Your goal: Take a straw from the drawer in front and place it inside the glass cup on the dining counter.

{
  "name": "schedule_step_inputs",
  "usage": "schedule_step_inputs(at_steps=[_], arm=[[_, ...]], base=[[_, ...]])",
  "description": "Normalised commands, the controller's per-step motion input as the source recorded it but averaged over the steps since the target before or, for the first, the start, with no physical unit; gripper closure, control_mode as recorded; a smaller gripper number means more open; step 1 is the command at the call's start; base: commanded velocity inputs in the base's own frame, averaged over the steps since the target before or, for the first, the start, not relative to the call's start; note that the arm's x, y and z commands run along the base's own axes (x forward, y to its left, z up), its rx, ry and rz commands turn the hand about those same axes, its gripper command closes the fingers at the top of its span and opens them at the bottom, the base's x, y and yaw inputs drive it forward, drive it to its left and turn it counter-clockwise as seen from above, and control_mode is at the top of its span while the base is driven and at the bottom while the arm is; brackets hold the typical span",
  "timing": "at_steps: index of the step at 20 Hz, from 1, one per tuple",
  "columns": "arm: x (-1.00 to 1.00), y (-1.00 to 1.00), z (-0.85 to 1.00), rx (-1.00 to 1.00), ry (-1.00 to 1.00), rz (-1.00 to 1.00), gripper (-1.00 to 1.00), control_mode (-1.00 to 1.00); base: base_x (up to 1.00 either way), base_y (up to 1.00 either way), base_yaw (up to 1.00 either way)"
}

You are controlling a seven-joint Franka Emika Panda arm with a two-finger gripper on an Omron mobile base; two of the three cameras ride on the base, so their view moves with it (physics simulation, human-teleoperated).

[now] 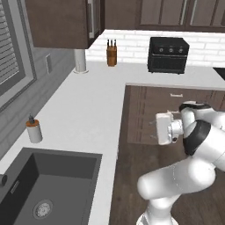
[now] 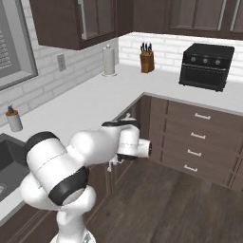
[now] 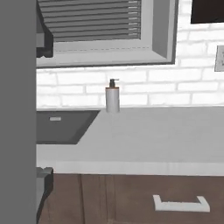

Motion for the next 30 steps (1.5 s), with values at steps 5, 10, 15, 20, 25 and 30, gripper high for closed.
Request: schedule_step_inputs(at_steps=[5,10,15,20,25,30], arm=[[0.49,0.1,-0.68,0.02,0.0,0.22,-1.0,-1.0],[0.33,0.29,-0.65,0.0,-0.02,0.2,-1.0,-1.0],[0.27,0.12,-0.54,0.03,-0.02,0.15,-1.0,-1.0],[0.3,0.23,-0.4,0.07,-0.04,0.02,-1.0,-1.0],[0.47,0.44,-0.3,0.0,-0.01,-0.09,-1.0,-1.0],[0.4,0.26,-0.28,-0.05,0.0,-0.18,-1.0,-1.0]], base=[[0.0,0.0,0.0],[0.0,0.0,0.0],[0.0,0.0,0.0],[0.0,0.0,0.0],[0.0,0.0,0.0],[0.0,0.0,0.0]])
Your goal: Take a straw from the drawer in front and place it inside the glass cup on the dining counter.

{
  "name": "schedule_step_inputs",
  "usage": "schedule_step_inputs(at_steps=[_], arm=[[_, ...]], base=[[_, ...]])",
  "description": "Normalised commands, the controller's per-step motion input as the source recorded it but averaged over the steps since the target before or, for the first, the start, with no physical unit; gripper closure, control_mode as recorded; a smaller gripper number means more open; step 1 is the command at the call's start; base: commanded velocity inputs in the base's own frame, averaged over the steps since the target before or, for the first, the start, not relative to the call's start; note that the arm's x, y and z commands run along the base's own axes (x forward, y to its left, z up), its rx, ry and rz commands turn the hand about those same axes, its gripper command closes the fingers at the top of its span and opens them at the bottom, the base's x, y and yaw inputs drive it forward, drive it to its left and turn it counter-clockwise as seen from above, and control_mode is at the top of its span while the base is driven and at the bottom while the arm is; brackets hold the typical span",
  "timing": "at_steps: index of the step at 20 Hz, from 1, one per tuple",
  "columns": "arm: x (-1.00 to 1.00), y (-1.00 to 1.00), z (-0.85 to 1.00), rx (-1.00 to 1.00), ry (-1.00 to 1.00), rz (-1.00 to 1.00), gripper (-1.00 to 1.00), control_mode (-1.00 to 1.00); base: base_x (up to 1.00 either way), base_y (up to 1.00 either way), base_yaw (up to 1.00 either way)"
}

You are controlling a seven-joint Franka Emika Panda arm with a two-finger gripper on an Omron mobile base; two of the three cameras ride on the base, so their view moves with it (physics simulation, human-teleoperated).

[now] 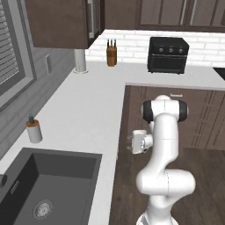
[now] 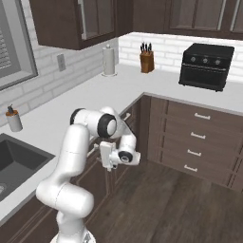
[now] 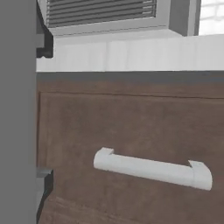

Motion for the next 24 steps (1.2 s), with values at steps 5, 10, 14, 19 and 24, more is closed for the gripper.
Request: schedule_step_inputs(at_steps=[5,10,14,19,24], arm=[[0.22,0.21,-0.35,-0.1,0.0,-0.17,-1.0,-1.0],[0.24,0.24,-0.32,-0.08,0.0,-0.13,-1.0,-1.0],[0.39,0.1,-0.23,0.0,0.0,-0.05,-1.0,-1.0],[0.48,0.01,-0.31,0.0,0.0,-0.02,-1.0,-1.0],[0.41,0.02,-0.37,0.0,0.0,0.0,-1.0,-1.0]], base=[[0.0,0.0,0.0],[0.0,0.0,0.0],[0.0,0.0,0.0],[0.0,0.0,0.0],[0.0,0.0,0.0]])
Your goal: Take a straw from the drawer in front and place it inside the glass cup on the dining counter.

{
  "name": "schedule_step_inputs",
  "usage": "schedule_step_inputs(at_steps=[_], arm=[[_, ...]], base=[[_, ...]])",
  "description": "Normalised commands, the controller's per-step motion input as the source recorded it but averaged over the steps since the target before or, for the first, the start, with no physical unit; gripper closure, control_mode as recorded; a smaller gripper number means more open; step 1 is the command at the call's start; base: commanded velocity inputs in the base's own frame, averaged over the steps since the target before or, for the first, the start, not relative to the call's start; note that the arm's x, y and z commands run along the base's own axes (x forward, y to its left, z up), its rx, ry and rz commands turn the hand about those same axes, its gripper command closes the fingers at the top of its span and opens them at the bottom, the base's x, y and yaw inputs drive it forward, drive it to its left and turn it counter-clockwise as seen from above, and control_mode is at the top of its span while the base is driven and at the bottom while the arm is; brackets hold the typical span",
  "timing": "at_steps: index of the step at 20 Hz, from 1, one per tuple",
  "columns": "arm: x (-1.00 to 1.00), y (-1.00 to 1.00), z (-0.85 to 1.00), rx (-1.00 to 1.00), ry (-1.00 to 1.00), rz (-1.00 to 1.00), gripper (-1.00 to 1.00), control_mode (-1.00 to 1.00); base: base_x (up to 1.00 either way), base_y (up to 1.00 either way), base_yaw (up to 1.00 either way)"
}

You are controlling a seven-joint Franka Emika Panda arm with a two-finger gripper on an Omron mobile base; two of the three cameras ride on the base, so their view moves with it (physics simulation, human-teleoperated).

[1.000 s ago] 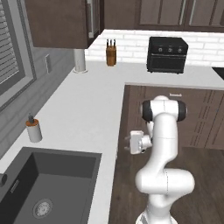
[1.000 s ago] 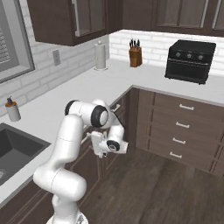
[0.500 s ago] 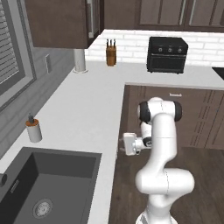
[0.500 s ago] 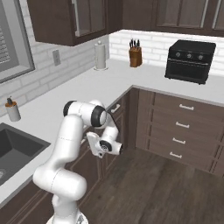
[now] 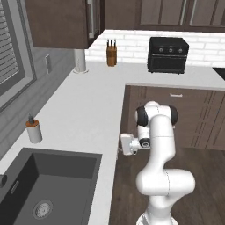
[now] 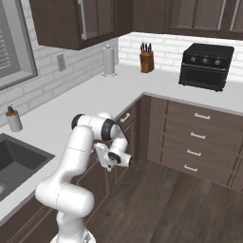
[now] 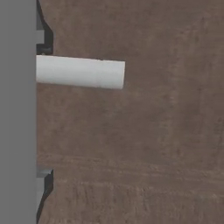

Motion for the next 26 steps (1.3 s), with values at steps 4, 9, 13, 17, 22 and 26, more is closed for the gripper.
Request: schedule_step_inputs(at_steps=[4,9,13,17,22,26], arm=[[0.14,0.17,-0.11,0.0,0.0,0.0,-1.0,-1.0],[0.0,0.25,0.0,0.0,0.0,0.0,-1.0,-1.0],[-0.17,0.25,0.13,0.0,-0.06,0.0,-1.0,-1.0],[-0.27,0.26,0.28,0.0,-0.09,0.0,-1.0,-1.0],[-0.14,0.25,0.16,0.0,-0.03,0.0,-1.0,-1.0],[-0.02,0.24,0.02,0.0,-0.01,0.0,-1.0,-1.0]], base=[[0.0,0.0,0.0],[0.0,0.0,0.0],[0.0,0.0,0.0],[0.0,0.0,0.0],[0.0,0.0,0.0],[0.0,0.0,0.0]])
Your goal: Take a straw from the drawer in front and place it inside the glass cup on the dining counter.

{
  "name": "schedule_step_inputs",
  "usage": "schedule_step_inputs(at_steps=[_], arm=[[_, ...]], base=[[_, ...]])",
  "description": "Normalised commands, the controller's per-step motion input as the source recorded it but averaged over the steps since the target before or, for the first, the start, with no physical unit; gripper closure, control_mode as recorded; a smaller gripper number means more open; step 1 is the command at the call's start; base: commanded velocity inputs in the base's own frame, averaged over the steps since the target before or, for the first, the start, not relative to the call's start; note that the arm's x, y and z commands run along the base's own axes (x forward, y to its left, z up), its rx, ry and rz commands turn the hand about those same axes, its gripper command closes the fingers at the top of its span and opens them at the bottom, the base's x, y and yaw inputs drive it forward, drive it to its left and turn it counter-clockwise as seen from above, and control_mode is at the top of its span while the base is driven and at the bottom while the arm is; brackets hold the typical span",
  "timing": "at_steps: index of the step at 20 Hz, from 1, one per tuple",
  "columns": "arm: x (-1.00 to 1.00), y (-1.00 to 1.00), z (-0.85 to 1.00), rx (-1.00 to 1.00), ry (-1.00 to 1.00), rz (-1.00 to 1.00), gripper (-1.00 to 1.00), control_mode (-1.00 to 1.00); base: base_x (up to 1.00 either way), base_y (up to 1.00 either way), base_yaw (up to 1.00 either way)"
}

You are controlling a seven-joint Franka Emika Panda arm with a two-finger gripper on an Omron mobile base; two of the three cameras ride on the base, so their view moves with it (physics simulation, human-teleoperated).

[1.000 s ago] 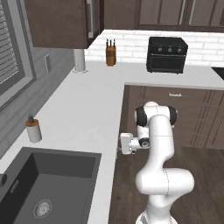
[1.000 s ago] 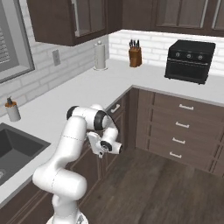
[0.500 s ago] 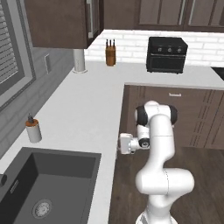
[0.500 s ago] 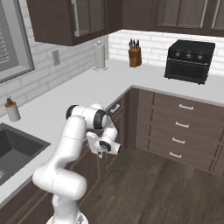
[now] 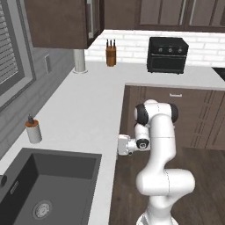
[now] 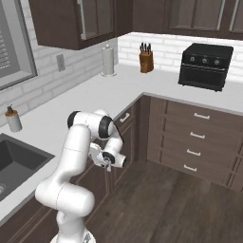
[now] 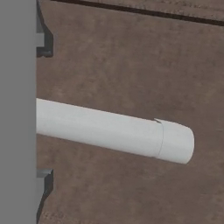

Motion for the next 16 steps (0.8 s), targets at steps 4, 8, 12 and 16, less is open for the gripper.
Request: schedule_step_inputs(at_steps=[4,8,12,16], arm=[[0.0,0.3,0.0,0.0,0.0,0.0,1.0,-1.0],[-0.01,0.01,0.0,0.0,0.0,0.0,1.0,-1.0],[-0.13,-0.3,0.0,0.0,0.0,0.0,1.0,-1.0],[-0.34,-0.71,0.0,0.0,0.0,0.0,1.0,-1.0]], base=[[0.0,0.0,0.0],[0.0,0.0,0.0],[0.0,0.0,0.0],[0.0,0.0,0.0]])
